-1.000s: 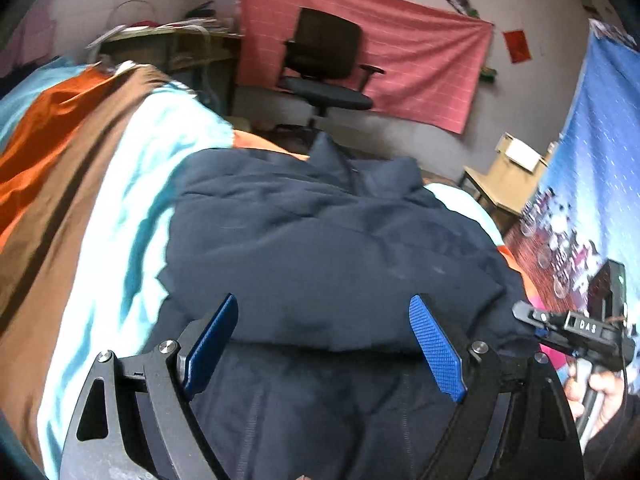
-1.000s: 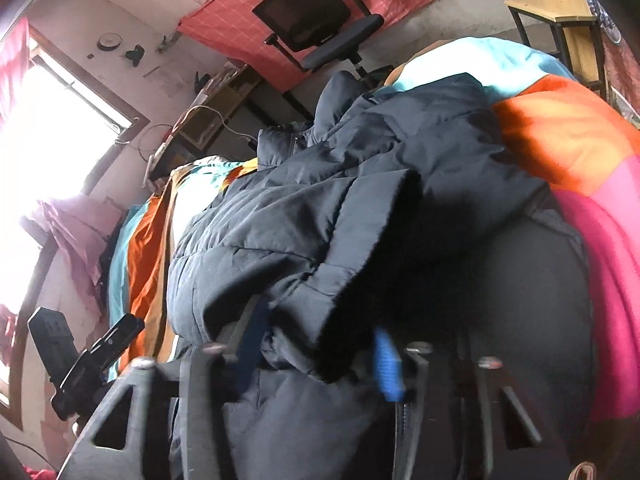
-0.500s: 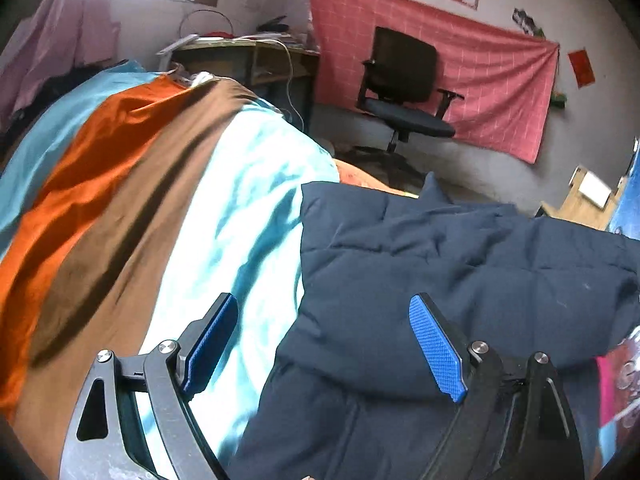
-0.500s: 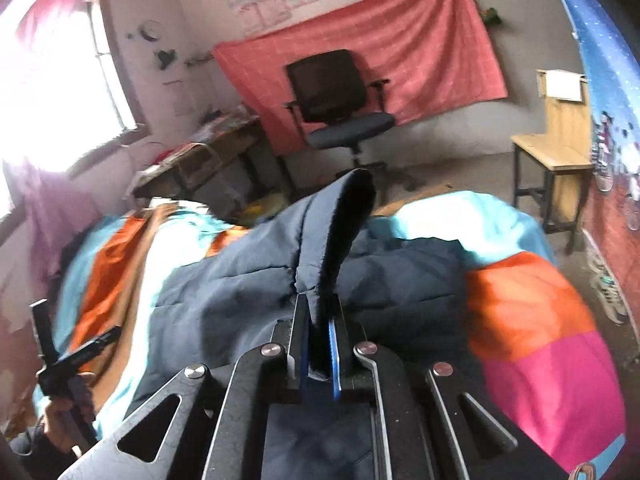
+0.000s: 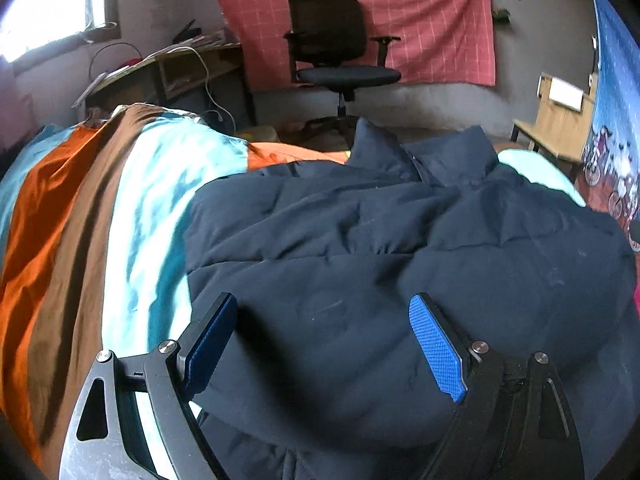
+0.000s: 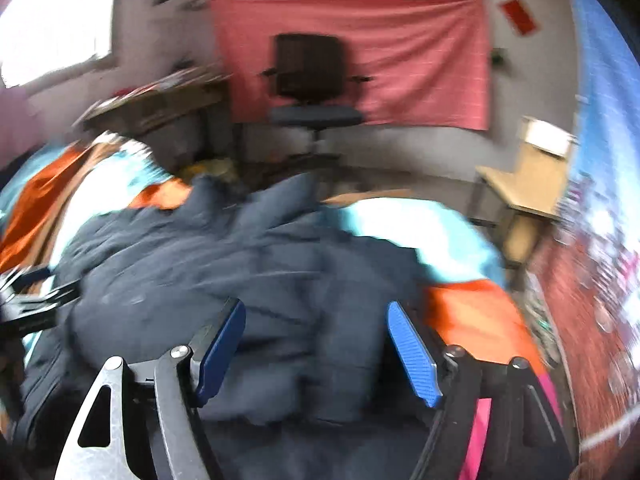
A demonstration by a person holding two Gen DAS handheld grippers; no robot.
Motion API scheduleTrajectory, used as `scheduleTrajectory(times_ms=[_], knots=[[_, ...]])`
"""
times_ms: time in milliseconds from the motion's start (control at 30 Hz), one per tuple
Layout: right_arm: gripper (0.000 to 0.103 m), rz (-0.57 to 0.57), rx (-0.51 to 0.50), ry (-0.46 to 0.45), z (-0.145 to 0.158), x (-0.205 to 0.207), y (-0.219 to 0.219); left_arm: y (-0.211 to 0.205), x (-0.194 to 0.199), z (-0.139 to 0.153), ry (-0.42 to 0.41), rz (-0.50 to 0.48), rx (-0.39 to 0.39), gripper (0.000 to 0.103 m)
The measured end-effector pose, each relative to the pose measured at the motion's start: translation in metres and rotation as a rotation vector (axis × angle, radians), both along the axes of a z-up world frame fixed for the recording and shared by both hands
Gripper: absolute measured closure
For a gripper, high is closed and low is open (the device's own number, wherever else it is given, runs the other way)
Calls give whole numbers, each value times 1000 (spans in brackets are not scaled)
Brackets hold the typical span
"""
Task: Fold large clothes
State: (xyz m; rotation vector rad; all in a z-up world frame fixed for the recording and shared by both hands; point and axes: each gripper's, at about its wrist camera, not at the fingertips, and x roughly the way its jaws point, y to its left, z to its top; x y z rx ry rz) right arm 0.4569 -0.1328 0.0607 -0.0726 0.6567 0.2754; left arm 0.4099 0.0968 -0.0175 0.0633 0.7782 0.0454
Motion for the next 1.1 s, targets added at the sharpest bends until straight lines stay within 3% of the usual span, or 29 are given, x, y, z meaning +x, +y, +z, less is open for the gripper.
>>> scheduleTrajectory(times_ms=[33, 67, 100, 300, 433, 533, 633, 767, 833, 867, 900, 967, 1100], knots=[[47, 33, 0, 13, -2, 5, 7, -1, 2, -5, 14, -2, 5, 19], [65, 67, 0, 37, -9, 10, 13, -1, 6, -8, 25, -4, 9, 19], [72, 80, -8, 64, -15, 15, 17, -1, 9, -12, 36, -10, 15, 19], [73, 116, 37, 238, -68, 44, 22, -1, 11, -32, 50, -65, 4, 17], [73, 136, 10, 245, -85, 47, 26, 0, 17, -40, 77, -73, -16, 16], [73, 132, -18, 231, -90, 42, 32, -5, 19, -46, 77, -69, 13, 15], [73, 134, -6, 221, -89, 42, 31, -1, 18, -38, 62, -60, -1, 15], [70, 200, 1, 187, -60, 36, 22, 6, 17, -11, 44, -103, -41, 15], [54, 234, 25, 147, -41, 37, 14, 7, 24, 13, -1, -131, -37, 15], [38, 246, 50, 124, -29, 42, 8, 6, 28, 21, -15, -139, -36, 15], [34, 250, 64, 117, -22, 47, 5, 4, 38, 32, -28, -144, -33, 15], [34, 250, 103, 123, -9, 69, -2, 1, 62, 44, -25, -117, -38, 15], [34, 164, 241, 187, -2, 137, -15, -2, 126, 52, 50, 1, -126, 15]])
